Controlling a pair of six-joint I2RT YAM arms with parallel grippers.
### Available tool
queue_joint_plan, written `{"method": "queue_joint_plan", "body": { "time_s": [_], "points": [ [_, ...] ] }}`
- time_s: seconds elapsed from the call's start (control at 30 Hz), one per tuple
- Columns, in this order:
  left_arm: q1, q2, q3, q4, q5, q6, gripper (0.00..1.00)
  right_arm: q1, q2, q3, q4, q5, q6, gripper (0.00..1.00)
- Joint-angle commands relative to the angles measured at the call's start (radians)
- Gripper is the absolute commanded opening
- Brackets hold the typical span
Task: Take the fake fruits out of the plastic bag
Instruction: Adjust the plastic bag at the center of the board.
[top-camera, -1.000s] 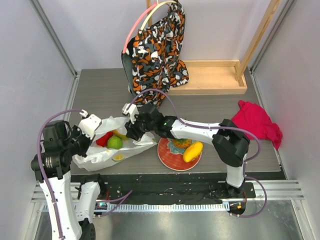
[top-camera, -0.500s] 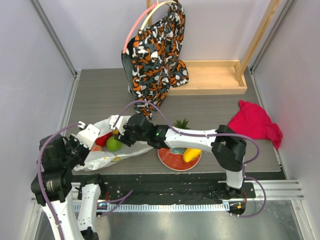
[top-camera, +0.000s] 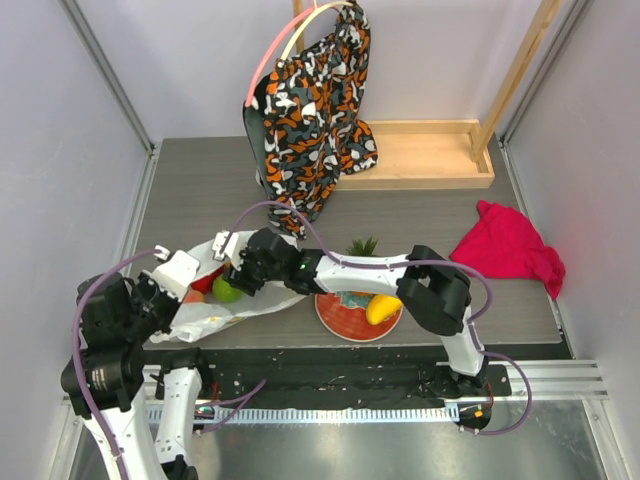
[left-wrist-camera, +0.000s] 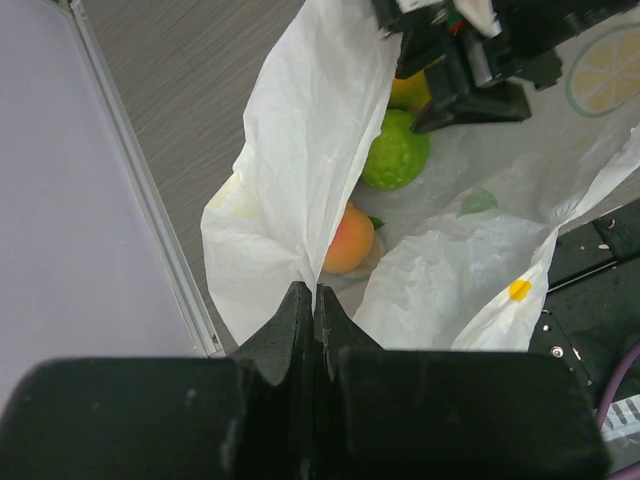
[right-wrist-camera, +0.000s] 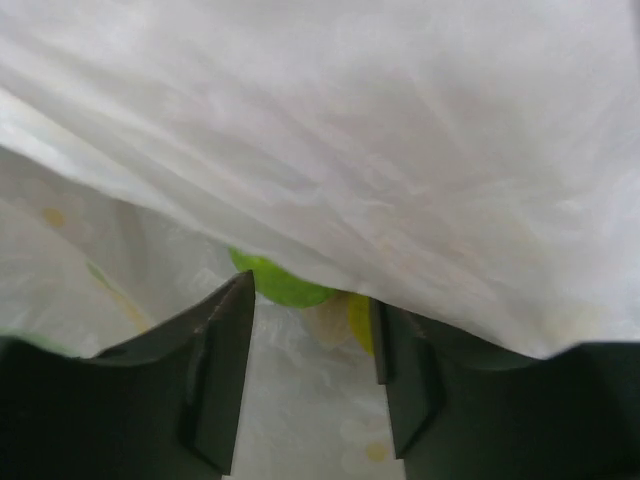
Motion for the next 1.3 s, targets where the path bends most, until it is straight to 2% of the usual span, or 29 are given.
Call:
{"method": "queue_joint_plan", "body": {
  "time_s": [0.0, 0.03, 0.1, 0.33, 0.53, 0.6, 0.7, 0.73, 0.87, 1.0, 1.1, 1.2, 1.27],
  "points": [
    [0.007, -0.010, 0.035, -0.168, 0.028, 0.003, 0.00, 0.000, 0.050, 0.065, 0.070, 0.102, 0.025, 0.62],
    [0.007, -0.013, 0.035, -0.176, 0.030, 0.003, 0.00, 0.001, 0.058, 0.067, 0.080, 0.131, 0.024, 0.69],
    [0.005, -0.014, 0.035, -0.186, 0.030, 0.009, 0.00, 0.000, 0.080, 0.075, 0.094, 0.202, 0.018, 0.72],
    [0.005, -0.019, 0.029, -0.196, 0.031, 0.010, 0.00, -0.010, 0.146, 0.098, 0.064, 0.234, 0.016, 0.75],
    [0.007, -0.022, 0.038, -0.214, 0.036, 0.007, 0.00, -0.011, 0.205, 0.110, 0.100, 0.267, 0.007, 0.75],
    [0.008, -0.021, 0.038, -0.220, 0.036, 0.004, 0.00, -0.011, 0.227, 0.124, 0.125, 0.267, -0.013, 0.68],
    [0.007, -0.024, 0.038, -0.220, 0.038, -0.005, 0.00, -0.011, 0.230, 0.133, 0.154, 0.253, -0.043, 0.50],
    [0.007, -0.025, 0.037, -0.219, 0.038, -0.008, 0.00, -0.011, 0.224, 0.133, 0.159, 0.241, -0.053, 0.39],
    [0.007, -0.033, 0.014, -0.210, 0.038, -0.017, 0.00, -0.013, 0.157, 0.069, 0.165, 0.201, -0.063, 0.20],
    [0.007, -0.045, -0.006, -0.193, 0.039, -0.022, 0.00, -0.013, -0.002, -0.028, 0.133, 0.158, -0.076, 0.14],
    [0.007, -0.051, -0.020, -0.190, 0.038, -0.010, 0.00, -0.016, -0.101, -0.123, 0.036, 0.109, -0.099, 0.12],
    [0.007, -0.056, -0.029, -0.197, 0.036, 0.012, 0.00, -0.019, -0.251, -0.288, -0.048, 0.077, -0.114, 0.12],
    [0.007, -0.059, -0.032, -0.208, 0.027, 0.024, 0.00, -0.017, -0.365, -0.433, -0.042, 0.067, -0.108, 0.12]
  ]
}}
